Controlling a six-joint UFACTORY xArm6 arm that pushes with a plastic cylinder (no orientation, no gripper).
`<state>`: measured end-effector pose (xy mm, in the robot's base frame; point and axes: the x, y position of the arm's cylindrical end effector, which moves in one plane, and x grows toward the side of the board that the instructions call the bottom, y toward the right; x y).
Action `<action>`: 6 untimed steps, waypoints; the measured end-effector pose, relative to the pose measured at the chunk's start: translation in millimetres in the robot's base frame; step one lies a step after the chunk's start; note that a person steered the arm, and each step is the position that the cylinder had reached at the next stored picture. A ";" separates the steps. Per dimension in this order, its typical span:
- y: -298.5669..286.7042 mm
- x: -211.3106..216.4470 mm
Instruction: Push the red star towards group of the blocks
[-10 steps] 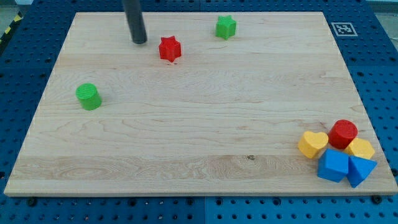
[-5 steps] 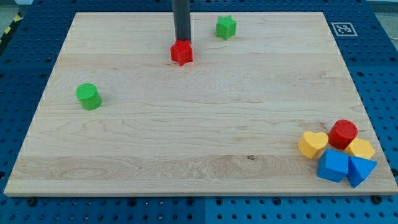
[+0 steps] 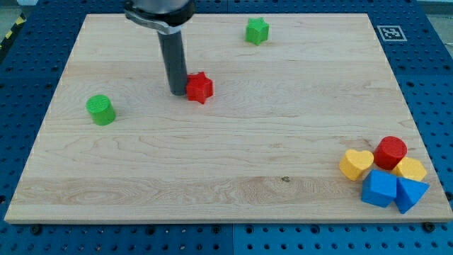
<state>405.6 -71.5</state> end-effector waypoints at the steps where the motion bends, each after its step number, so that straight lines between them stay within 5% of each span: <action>1: 35.2 -12.1; 2: 60.7 -28.6; 6: 92.8 34.5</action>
<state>440.1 21.4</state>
